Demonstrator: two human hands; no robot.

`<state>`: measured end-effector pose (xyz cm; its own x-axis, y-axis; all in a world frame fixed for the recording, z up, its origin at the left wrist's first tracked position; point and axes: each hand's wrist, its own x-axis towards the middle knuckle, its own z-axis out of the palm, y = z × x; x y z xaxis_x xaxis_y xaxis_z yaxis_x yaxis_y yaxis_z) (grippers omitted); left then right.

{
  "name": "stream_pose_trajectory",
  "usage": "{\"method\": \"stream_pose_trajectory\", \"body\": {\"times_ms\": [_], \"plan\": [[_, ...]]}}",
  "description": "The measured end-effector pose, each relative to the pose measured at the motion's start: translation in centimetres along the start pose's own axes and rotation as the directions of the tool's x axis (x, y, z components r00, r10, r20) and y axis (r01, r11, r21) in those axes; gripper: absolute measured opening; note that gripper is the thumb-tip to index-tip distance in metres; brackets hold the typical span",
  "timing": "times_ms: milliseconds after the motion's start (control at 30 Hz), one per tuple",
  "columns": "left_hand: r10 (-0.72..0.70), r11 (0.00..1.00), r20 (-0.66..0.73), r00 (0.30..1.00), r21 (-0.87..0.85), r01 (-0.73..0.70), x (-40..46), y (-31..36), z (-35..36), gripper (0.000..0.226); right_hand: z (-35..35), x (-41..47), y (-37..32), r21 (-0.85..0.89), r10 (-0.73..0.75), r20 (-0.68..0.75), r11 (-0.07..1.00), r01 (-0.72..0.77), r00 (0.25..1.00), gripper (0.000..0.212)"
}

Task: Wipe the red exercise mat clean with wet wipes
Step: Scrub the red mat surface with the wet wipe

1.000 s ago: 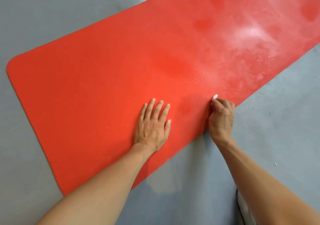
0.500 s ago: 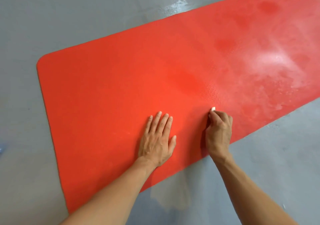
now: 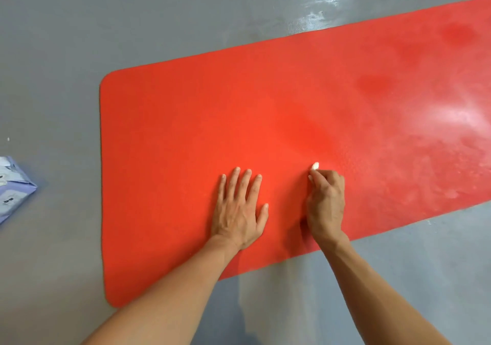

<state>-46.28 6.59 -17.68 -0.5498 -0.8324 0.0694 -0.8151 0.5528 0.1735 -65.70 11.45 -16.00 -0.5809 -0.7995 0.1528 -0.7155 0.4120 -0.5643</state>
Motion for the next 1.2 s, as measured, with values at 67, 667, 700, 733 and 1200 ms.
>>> {"method": "stream_pose_trajectory", "body": {"times_ms": [67, 667, 700, 733, 1200], "plan": [[0.005, 1.000, -0.016, 1.000, -0.005, -0.005, -0.1, -0.1, 0.1, 0.066, 0.8, -3.0, -2.4, 0.061, -0.224, 0.116, 0.974, 0.218, 0.968, 0.032], [-0.002, 1.000, -0.051, 0.999, -0.026, 0.000, 0.1, -0.2, 0.2, 0.056, 0.6, -1.4, -1.9, 0.046, -0.581, 0.270, 0.804, 0.593, 0.768, 0.029], [0.000, 1.000, -0.039, 0.999, -0.010, 0.000, 0.2, -0.2, 0.2, 0.057, 0.1, 0.1, -0.9, -0.010, -0.530, 0.235, 0.837, 0.547, 0.815, 0.028], [-0.001, 1.000, -0.031, 1.000, -0.001, 0.001, 0.2, -0.3, 0.2, 0.058, -0.4, 1.7, 0.3, -0.059, -0.429, 0.169, 0.894, 0.443, 0.887, 0.024], [-0.005, 1.000, -0.027, 1.000, 0.012, 0.006, 0.1, -0.3, 0.2, 0.060, -0.2, 3.1, 0.3, 0.003, -0.367, 0.206, 0.927, 0.374, 0.907, 0.034]]}}
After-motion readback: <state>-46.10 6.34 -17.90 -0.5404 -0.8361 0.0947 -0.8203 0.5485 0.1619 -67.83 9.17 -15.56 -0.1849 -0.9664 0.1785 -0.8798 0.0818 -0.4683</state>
